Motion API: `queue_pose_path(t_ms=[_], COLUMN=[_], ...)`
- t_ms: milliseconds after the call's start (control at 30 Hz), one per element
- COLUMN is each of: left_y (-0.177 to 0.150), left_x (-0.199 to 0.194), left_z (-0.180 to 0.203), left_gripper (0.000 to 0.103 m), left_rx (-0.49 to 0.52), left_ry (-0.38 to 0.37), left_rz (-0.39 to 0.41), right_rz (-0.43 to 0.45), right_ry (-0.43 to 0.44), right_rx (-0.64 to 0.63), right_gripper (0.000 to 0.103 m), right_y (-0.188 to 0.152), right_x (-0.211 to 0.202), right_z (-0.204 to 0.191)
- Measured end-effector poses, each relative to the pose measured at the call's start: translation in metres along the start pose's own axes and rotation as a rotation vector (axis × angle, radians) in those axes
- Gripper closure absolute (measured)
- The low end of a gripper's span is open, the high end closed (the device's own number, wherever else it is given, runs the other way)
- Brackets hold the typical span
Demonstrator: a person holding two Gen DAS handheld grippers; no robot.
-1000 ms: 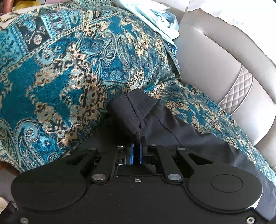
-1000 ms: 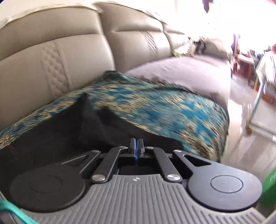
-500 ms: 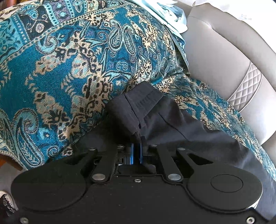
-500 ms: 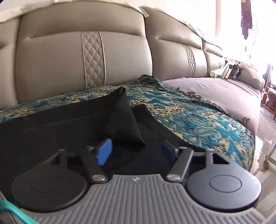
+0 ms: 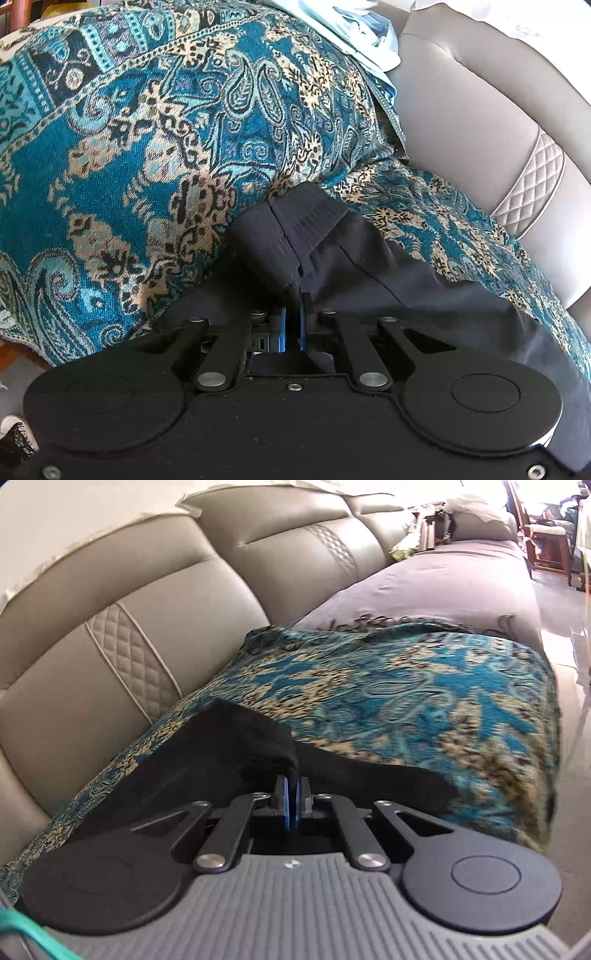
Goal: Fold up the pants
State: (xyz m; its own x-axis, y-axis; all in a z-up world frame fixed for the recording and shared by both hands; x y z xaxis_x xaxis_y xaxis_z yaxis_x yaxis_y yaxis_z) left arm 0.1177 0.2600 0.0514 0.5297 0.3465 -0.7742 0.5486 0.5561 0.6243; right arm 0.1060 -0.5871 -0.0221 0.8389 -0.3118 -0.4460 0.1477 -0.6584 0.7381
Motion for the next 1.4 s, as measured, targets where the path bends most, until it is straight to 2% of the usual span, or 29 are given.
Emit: queue_pose_path(t_ms=[133,367,500,600,767,800,867,900,933,1000,1067,1133,1233,1300,1367,1400], left_y=[0.002,-0.006,-0.011,-0.013,-0.012,-0.012,-0.01,-0.01,-0.011,-0.012,-0.017,-0.027,-0.048,-0.058,-0.065,-0.067], left_x=[-0.003,-0.003,-0.002,-0.001,-0.002,-0.003,-0.005,-0.008,-0.011,-0.02,-0.028,-0.037,-0.048,-0.047,-0.04,-0.034], left_z=[-0.001,-0.004,-0.006,-0.007,-0.008,-0.009,-0.011,-0.013,-0.016,-0.02,-0.023,-0.023,-0.015,-0.007,0.002,0.006], left_gripper=[0.097,0.097,0.096,0.095,0.091,0.086,0.065,0.049,0.044,0.044,0.042,0.042,0.041,0.037,0.035,0.035], left_rx=[0.009,0.028,0.042,0.069,0.076,0.075,0.076,0.077,0.075,0.083,0.089,0.107,0.146,0.134,0.112,0.093], left_ry=[-0.006,0.004,0.013,0.012,-0.009,-0.017,-0.025,-0.027,-0.031,-0.057,-0.094,-0.164,-0.301,-0.381,-0.407,-0.391], left_rz=[0.002,0.005,0.01,0.017,0.02,0.02,0.014,0.01,0.012,0.018,-0.004,-0.039,-0.091,-0.12,-0.129,-0.139], right_rz=[0.002,-0.017,0.004,0.014,0.037,0.028,0.007,-0.008,-0.024,-0.072,-0.139,-0.203,-0.297,-0.361,-0.399,-0.395], right_ry=[-0.021,-0.109,-0.193,-0.181,0.067,0.103,0.168,0.21,0.253,0.377,0.515,0.612,0.706,0.745,0.77,0.776], right_rx=[0.032,0.013,-0.018,-0.004,-0.061,-0.113,-0.223,-0.279,-0.317,-0.346,-0.317,-0.272,-0.218,-0.185,-0.168,-0.179], right_gripper=[0.098,0.1,0.101,0.1,0.081,0.064,0.056,0.053,0.047,0.045,0.044,0.044,0.044,0.044,0.044,0.042], right_y=[0.0,-0.004,-0.006,-0.004,-0.01,-0.015,-0.03,-0.041,-0.053,-0.083,-0.118,-0.155,-0.203,-0.229,-0.247,-0.251], right_x=[-0.018,-0.031,-0.041,-0.047,-0.059,-0.061,-0.067,-0.071,-0.075,-0.087,-0.101,-0.113,-0.125,-0.131,-0.136,-0.139], right_z=[0.014,0.026,0.026,0.031,0.004,-0.01,-0.043,-0.062,-0.078,-0.109,-0.134,-0.154,-0.181,-0.196,-0.208,-0.213])
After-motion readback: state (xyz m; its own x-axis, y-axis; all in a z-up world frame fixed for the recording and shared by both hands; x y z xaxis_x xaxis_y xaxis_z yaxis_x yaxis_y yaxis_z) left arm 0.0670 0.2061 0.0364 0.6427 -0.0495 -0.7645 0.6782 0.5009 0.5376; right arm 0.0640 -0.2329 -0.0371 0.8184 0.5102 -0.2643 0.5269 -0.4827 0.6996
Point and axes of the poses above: each gripper's, at about its wrist camera, not at the fingertips, and x roughly the way its jaws point, z to its right, y to its top, the point moved 2 cm from there along x, roughly the way its jaws point, and after that the axes turned 14 degrees about y, right-handed, at the moved point
